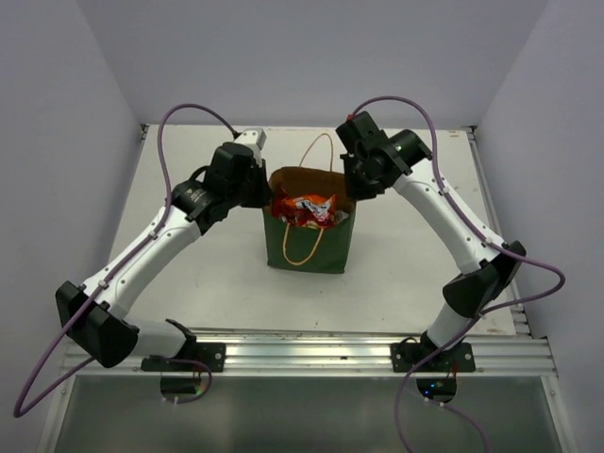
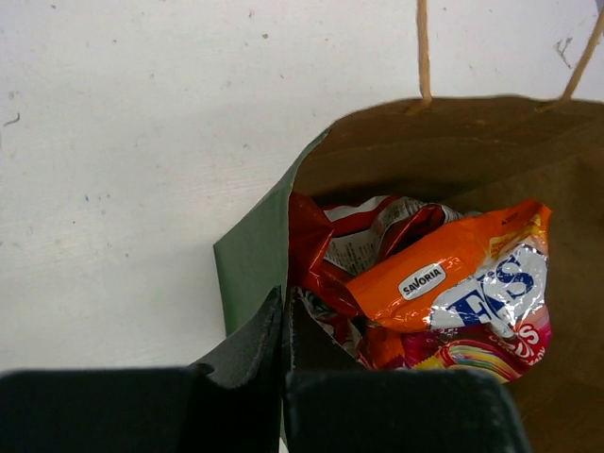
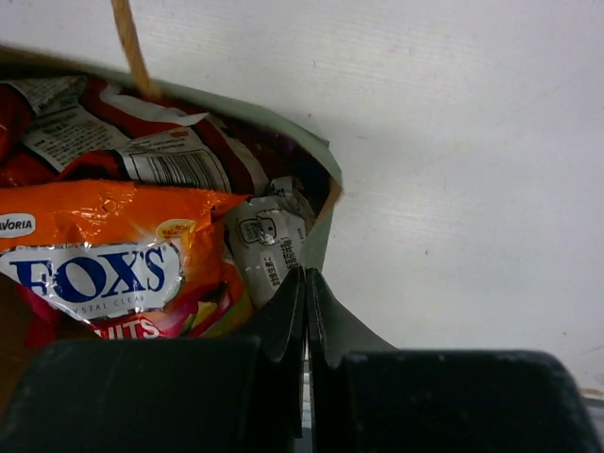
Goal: Place the snacks into the paper bag
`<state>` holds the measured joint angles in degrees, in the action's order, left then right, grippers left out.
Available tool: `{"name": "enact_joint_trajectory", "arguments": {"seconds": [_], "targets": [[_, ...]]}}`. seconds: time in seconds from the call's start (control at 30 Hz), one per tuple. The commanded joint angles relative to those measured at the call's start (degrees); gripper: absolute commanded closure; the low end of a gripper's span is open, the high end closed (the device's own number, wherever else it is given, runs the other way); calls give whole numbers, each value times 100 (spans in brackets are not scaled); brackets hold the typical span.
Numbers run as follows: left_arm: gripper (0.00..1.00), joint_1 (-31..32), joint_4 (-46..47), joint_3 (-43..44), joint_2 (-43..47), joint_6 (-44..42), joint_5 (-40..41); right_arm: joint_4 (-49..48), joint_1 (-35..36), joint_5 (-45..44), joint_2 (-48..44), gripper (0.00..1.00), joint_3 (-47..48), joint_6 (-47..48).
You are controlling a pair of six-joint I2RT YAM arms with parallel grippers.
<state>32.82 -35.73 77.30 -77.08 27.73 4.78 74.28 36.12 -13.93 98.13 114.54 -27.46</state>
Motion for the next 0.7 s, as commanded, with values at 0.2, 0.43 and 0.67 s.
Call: {"name": "enact_joint_trajectory", "arguments": {"seconds": [0.2,0.43,0.67], "targets": [[15,234,627,57,720,40,559,-801,36,-188,-794,45,-547,-198],[1,260,1268,102,1379,-258,1812,-837,27,-1207,-1401,32,-766,-224],[0,-283,1340,452,651,-848,1732,-801,-227,-2912,-1727,25,-1592,-400]]}}
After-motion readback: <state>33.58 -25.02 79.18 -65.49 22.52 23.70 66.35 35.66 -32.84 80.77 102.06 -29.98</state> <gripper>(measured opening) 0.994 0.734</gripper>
